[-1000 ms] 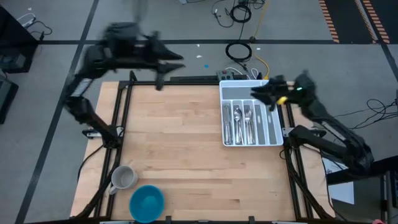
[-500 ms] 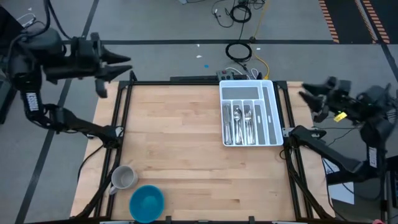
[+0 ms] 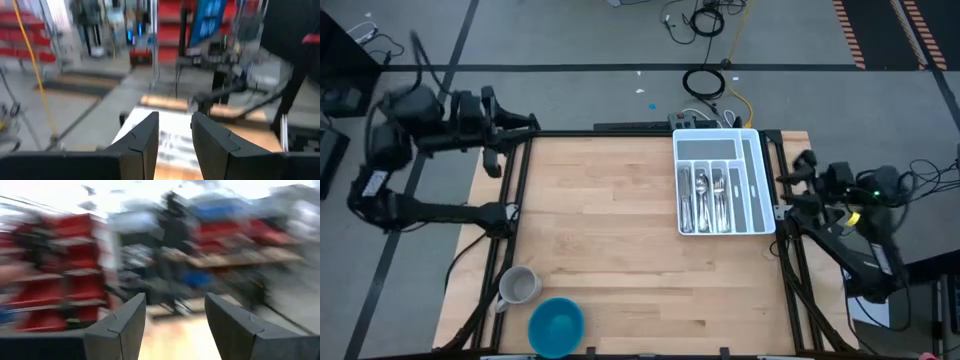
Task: Sort silverware
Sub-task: Return to Home Position
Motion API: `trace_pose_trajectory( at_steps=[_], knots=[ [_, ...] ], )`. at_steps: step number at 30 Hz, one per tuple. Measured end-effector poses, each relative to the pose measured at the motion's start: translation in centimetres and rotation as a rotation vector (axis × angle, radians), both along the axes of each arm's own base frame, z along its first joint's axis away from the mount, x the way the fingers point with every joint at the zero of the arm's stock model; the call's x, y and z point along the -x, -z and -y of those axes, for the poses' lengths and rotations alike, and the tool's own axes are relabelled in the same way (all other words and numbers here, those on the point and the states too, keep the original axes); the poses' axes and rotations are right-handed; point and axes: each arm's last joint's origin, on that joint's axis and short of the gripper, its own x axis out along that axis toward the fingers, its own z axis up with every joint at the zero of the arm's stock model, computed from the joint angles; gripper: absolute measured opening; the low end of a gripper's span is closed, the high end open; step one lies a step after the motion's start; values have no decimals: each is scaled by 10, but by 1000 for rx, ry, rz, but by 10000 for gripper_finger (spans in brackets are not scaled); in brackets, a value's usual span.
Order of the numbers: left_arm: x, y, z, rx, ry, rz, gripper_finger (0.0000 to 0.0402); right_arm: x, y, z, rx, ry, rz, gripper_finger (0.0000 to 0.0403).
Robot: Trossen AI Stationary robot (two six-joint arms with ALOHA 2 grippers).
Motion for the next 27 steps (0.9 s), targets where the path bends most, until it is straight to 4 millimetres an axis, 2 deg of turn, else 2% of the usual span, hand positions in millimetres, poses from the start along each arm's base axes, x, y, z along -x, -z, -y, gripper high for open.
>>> trace_pose_trajectory(
  at_steps=[3, 5, 9, 13, 15, 20, 23, 27],
  knots=[
    [4, 28, 2, -8, 1, 159, 120, -14, 7, 13, 81, -220, 130, 196],
    [7, 48, 3, -9, 5, 284, 120, -19, 12, 19, 116, -304, 198, 196],
    [13, 95, 5, 43, 22, 462, 120, -24, 27, 24, 112, -394, 284, 196],
    [11, 146, 5, 148, 42, 543, 120, -26, 44, 28, 37, -431, 338, 196],
    [12, 165, 5, 176, 63, 619, 120, -26, 50, 27, 41, -451, 379, 196],
    [14, 205, 7, 259, 118, 620, 120, -26, 72, 26, -103, -525, 481, 196],
    [17, 219, 10, 270, 176, 609, 120, -28, 89, 26, -217, -588, 497, 196],
    [21, 231, 13, 261, 227, 602, 120, -24, 85, 20, -230, -679, 505, 196]
  ],
)
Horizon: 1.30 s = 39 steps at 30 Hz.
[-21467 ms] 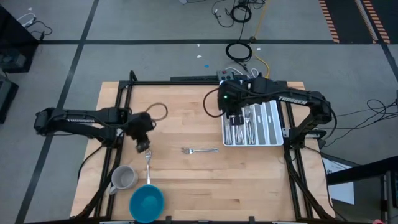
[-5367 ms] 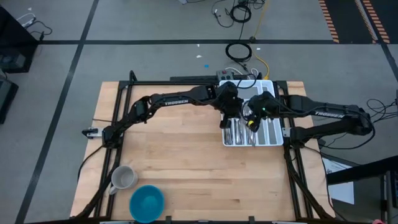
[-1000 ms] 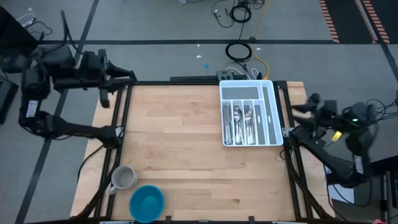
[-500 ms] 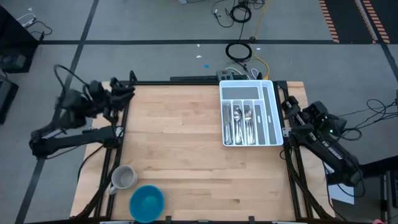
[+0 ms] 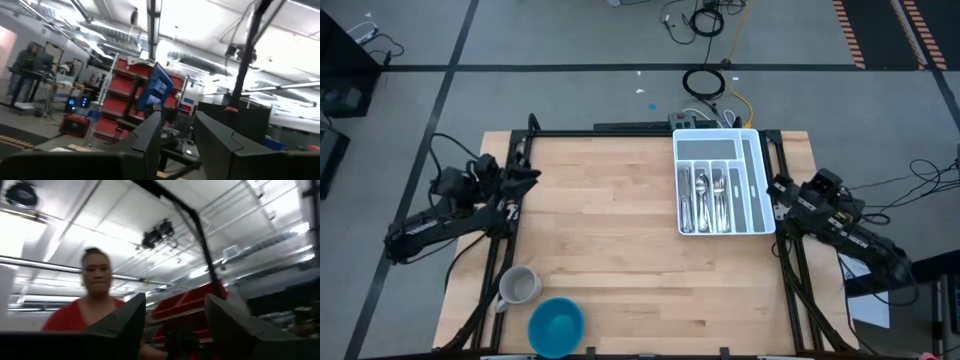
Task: Sort silverware
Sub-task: Return to Home Position
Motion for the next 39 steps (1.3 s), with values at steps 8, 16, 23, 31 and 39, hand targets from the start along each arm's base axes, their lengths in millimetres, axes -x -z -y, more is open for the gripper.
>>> trace_pose_trajectory(
  at_steps=[8, 16, 23, 31, 39],
  knots=[
    [9, 21, 5, 144, 77, -163, 120, 2, 6, -8, 46, -182, -140, 196],
    [8, 33, -1, 280, -89, -243, 120, -40, 42, 23, 104, 178, -387, 196],
    [9, 27, 7, 67, 120, -228, 120, -56, 72, 27, 358, 508, -466, 196],
    [4, 44, 13, -39, 396, -307, 120, -64, 81, 8, 602, 319, -391, 196],
    [5, 51, 18, -147, 637, -321, 120, -82, 85, 4, 575, 588, -494, 196]
  ],
)
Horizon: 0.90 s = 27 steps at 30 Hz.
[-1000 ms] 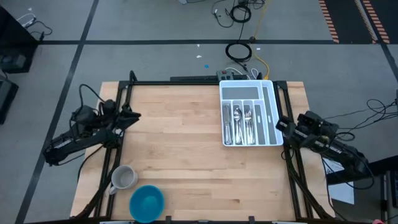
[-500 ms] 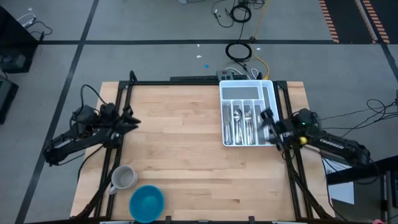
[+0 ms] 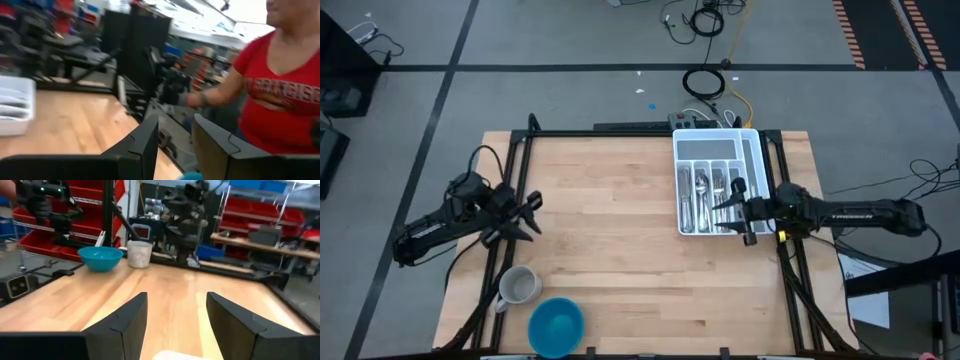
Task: Sort silverware
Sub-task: Return to Home Position
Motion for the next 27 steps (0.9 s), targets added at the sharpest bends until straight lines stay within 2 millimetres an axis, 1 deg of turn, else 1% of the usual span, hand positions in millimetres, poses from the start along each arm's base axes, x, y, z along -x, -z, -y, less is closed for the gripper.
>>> trace_pose_trajectory(
  at_steps=[2, 4, 7, 9, 10, 13, 14, 19, 27],
  knots=[
    [0, 4, 1, -10, 49, -18, 120, -3, 0, -1, 11, -14, 10, 196],
    [-2, 9, 0, -5, 62, -37, 120, -5, 0, -2, -28, -55, -3, 196],
    [-5, 13, -3, -35, -41, -2, 120, -7, 0, -5, -105, -95, -15, 196],
    [-12, 28, -6, -43, -135, -25, 120, -7, -3, -7, -106, -111, 18, 196],
    [-15, 36, -8, -47, -152, -22, 120, -7, -4, -8, -92, -120, 36, 196],
    [-23, 55, -8, -34, -127, 54, 120, -7, -8, -11, -34, -141, 89, 196],
    [-23, 57, -7, -25, -123, 22, 120, -7, -9, -12, -20, -147, 97, 196],
    [-25, 62, -5, -79, -120, 18, 120, -7, -7, -15, -15, -170, 81, 196],
    [-29, 63, -10, -101, -411, 18, 120, -9, -3, -20, 28, -205, 50, 196]
  ],
)
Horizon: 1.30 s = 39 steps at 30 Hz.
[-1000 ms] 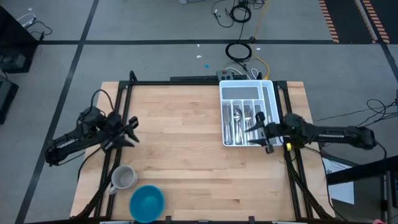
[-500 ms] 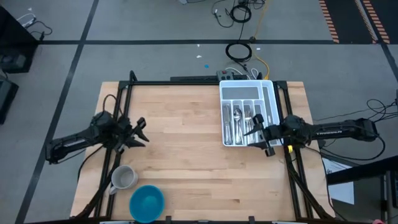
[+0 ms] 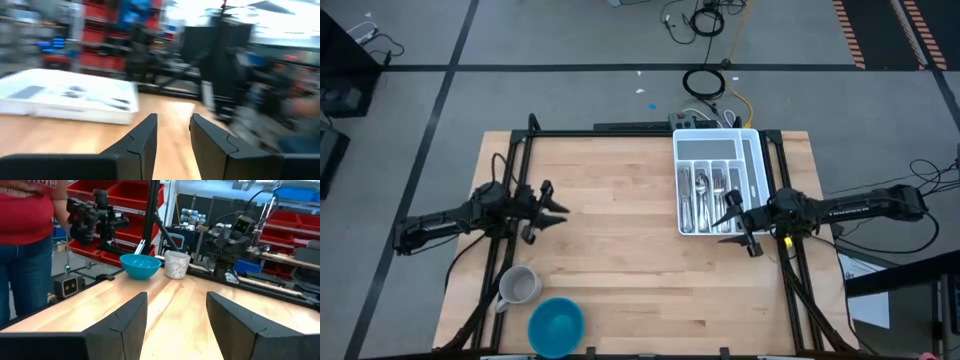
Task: Sort silverware
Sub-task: Return to Home Position
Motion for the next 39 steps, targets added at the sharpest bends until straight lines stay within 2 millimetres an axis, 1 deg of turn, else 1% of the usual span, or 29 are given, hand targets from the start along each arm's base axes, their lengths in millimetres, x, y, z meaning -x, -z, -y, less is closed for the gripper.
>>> trace_pose_trajectory(
  at_steps=[3, 5, 8, 12, 18, 22, 27, 31, 34, 37, 39],
  knots=[
    [-2, 2, -4, 40, -153, -29, 120, -1, 1, 0, -8, 6, -17, 196],
    [-3, 5, -7, 102, -270, -67, 120, -1, 2, 1, -40, 25, -31, 196],
    [-6, 12, -11, 206, -389, -138, 120, -2, 2, 1, -62, 29, -43, 196],
    [-11, 21, -12, 166, -400, -244, 120, -3, 6, 1, -79, 25, -90, 196],
    [-15, 30, -13, 171, -425, -348, 120, -3, 6, 1, -68, 23, -83, 196],
    [-18, 23, -13, 137, -369, -270, 120, -3, 6, 1, -49, 23, -76, 196],
    [-20, 11, -8, 62, -193, -148, 120, -3, 6, 1, -21, 24, -61, 196],
    [-19, 6, -6, -17, -145, -79, 120, -3, 6, 0, -19, 24, -63, 196],
    [-18, 5, -8, -82, -184, -59, 120, -3, 7, 0, -15, 15, -71, 196],
    [-18, 4, -12, -80, -314, -57, 120, -3, 7, 0, -1, -3, -66, 196],
    [-18, 5, -13, -70, -360, -65, 120, -3, 6, 0, 3, -1, -51, 196]
  ],
)
